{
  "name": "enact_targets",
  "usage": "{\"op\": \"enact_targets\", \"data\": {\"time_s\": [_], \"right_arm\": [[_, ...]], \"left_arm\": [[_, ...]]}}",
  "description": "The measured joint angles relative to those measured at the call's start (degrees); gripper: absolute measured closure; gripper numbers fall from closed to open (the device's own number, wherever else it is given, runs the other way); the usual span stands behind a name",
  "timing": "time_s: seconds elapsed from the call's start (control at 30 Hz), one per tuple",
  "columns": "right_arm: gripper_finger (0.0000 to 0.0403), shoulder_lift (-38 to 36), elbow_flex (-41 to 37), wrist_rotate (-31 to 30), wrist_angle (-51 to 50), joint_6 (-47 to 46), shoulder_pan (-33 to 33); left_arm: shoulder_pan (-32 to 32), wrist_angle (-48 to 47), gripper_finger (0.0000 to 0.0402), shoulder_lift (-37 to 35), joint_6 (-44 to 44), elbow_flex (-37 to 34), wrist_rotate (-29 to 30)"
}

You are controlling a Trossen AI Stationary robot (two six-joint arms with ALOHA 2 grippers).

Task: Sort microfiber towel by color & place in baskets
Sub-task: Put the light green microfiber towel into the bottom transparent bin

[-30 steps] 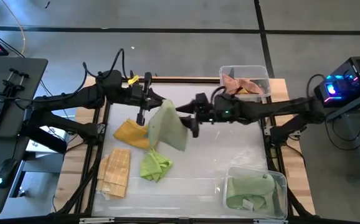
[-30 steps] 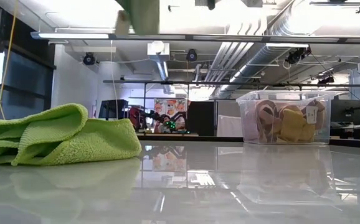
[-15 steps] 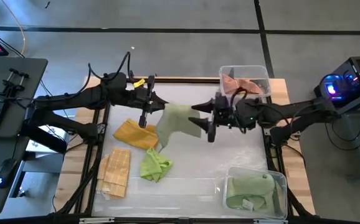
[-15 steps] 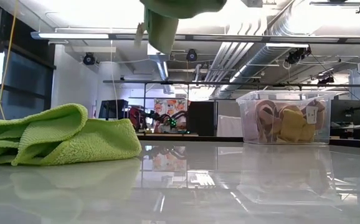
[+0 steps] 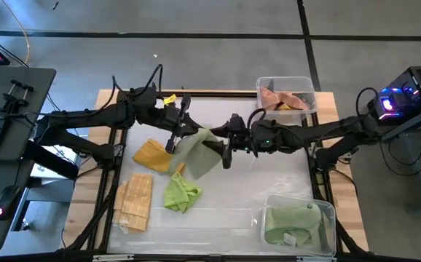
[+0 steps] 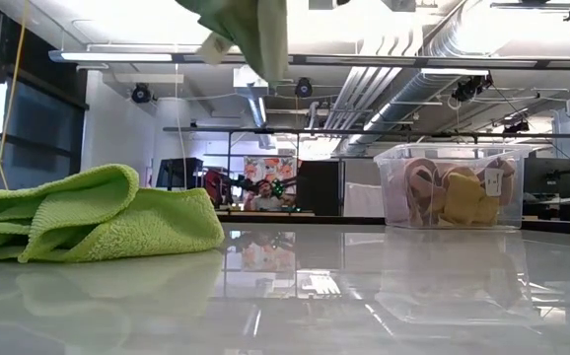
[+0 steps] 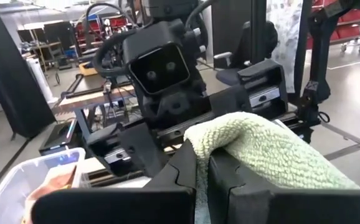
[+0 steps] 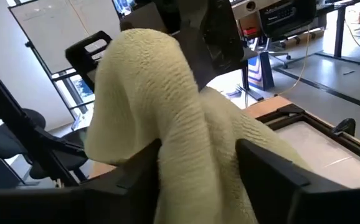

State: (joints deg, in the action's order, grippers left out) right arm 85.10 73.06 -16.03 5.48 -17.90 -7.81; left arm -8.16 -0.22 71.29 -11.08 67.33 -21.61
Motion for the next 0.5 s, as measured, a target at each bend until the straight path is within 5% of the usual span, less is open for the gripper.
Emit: {"op": "enact_targets", "data": {"time_s": [0.27,0.4,0.5], "right_arm": [[0.0382,-0.3,1.5,-0.6,-0.7,-0.1,-1.0],[0.0372,-1.2,10.3,-0.1,-14.2,-6.9,-4.6],[0.0367,-1.0,21.0,2.9,-34.7,-14.2,-8.5]], "left_arm": [[-0.5,-3.7,0.0374,-1.7,2.0,0.0,1.3],[-1.1,-12.0,0.0338,-5.1,1.9,0.1,1.4],[-2.0,-18.9,0.0321,-6.9,0.1,0.1,1.6]]}}
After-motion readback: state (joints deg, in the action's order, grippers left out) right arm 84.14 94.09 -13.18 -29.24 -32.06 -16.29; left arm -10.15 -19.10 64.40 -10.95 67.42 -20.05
